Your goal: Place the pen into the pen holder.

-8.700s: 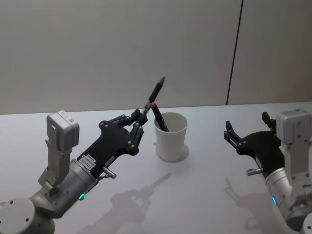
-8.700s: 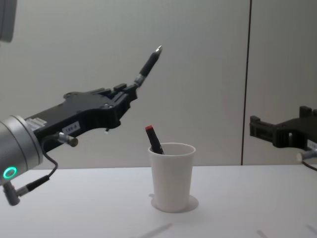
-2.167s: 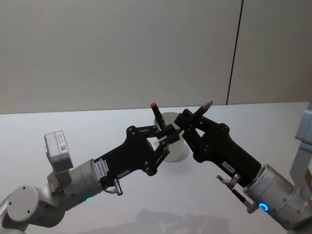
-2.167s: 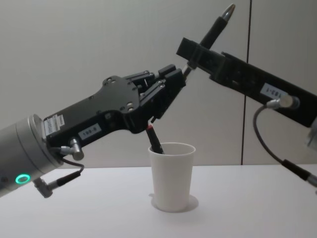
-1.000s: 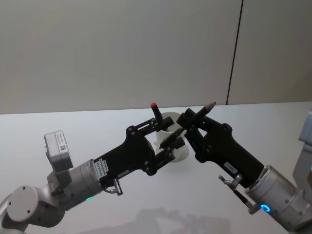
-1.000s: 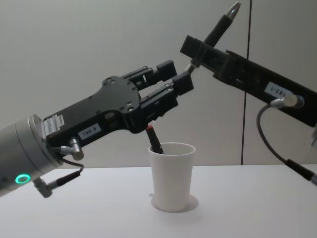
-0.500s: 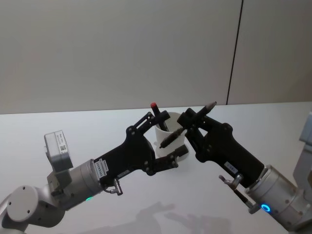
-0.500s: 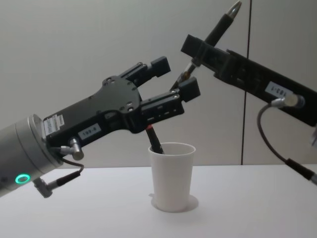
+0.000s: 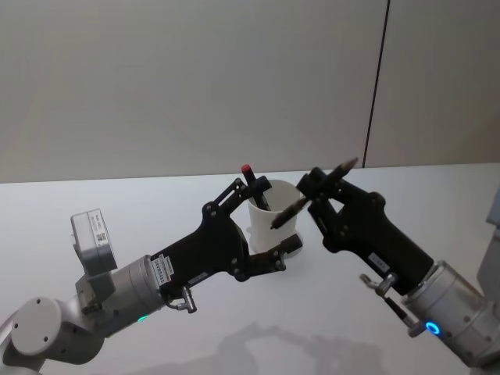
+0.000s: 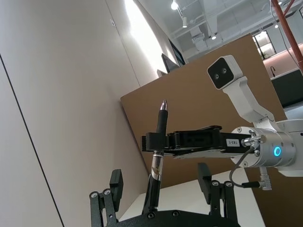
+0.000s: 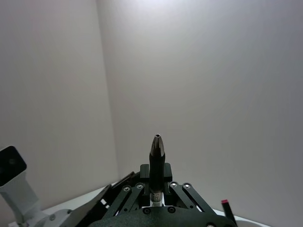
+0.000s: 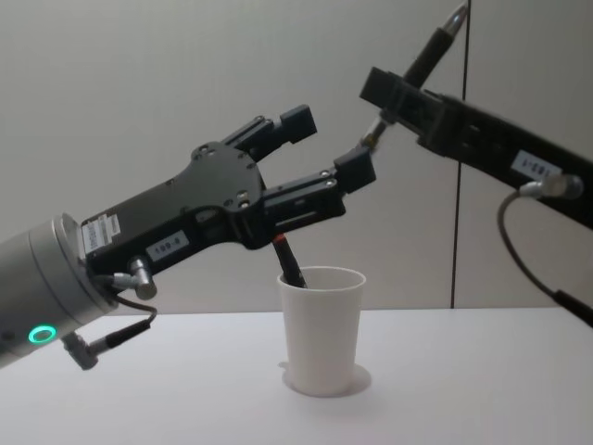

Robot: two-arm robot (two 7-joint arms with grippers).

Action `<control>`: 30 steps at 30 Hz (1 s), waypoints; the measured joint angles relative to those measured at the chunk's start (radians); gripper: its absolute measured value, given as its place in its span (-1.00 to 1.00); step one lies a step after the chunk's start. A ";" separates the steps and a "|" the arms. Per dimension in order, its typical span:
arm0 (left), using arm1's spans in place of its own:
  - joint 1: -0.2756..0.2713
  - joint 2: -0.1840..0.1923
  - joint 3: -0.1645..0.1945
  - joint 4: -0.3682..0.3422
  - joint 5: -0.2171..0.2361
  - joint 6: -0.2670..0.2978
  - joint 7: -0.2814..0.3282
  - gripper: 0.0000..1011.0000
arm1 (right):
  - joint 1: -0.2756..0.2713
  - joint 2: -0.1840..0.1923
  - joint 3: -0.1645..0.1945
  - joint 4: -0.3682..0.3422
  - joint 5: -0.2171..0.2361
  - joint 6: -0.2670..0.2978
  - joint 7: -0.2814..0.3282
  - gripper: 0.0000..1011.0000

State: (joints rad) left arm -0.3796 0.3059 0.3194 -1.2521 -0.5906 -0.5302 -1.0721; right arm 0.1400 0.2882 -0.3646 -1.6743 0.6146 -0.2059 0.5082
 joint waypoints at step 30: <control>0.000 0.000 0.000 0.000 0.000 0.000 0.000 0.98 | 0.097 -0.061 0.016 0.082 -0.324 0.082 -0.348 -0.73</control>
State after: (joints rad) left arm -0.3796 0.3059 0.3194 -1.2522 -0.5906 -0.5302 -1.0721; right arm 0.2373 0.2276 -0.3490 -1.5919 0.2905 -0.1236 0.1605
